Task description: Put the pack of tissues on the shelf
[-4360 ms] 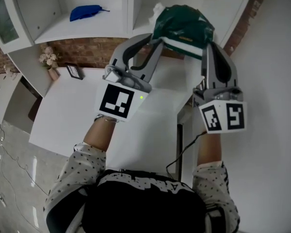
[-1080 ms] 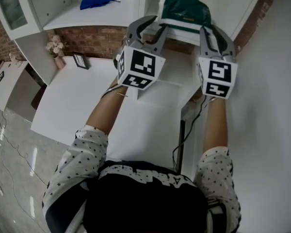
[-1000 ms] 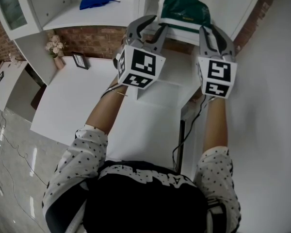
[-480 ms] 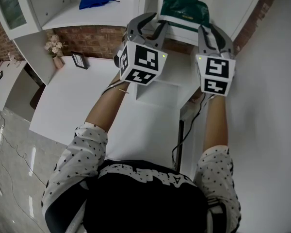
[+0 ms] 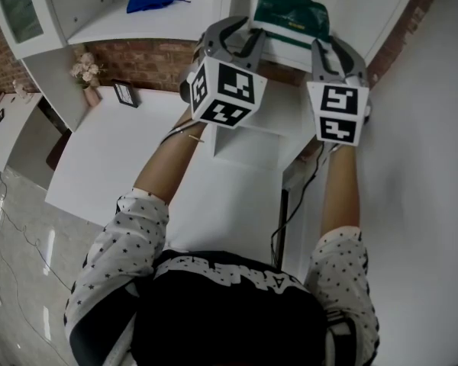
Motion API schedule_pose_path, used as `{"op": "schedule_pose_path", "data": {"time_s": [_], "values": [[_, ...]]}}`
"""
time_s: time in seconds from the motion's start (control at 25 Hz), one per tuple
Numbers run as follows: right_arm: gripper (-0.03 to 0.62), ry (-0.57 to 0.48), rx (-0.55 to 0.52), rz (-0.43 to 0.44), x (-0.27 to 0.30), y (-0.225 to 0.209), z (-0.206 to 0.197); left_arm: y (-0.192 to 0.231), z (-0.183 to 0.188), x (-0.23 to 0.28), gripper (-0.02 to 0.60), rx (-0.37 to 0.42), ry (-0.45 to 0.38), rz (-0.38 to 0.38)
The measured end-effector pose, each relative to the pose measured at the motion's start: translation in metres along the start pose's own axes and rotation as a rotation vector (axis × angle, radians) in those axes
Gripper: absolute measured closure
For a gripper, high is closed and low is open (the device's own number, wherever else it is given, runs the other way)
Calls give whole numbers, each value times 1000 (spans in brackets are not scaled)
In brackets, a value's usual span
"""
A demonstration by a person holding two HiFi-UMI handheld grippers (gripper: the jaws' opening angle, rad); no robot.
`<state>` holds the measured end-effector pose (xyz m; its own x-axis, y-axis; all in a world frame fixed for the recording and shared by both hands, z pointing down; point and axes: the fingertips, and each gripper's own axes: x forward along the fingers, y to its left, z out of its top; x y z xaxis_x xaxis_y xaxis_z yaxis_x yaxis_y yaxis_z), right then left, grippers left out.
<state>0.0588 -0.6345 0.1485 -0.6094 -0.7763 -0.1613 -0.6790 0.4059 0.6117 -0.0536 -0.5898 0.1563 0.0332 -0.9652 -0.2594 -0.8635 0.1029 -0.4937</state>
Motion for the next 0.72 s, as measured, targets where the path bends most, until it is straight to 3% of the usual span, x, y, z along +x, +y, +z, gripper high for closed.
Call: {"op": "schedule_pose_path", "data": {"time_s": [0.4,0.72], "values": [[479,19,-17,4,6,2,-3,3,0,8,448,27,31,10],[479,7,-14,-7,4,1,-3,3,0,5,451,6,16,6]]}}
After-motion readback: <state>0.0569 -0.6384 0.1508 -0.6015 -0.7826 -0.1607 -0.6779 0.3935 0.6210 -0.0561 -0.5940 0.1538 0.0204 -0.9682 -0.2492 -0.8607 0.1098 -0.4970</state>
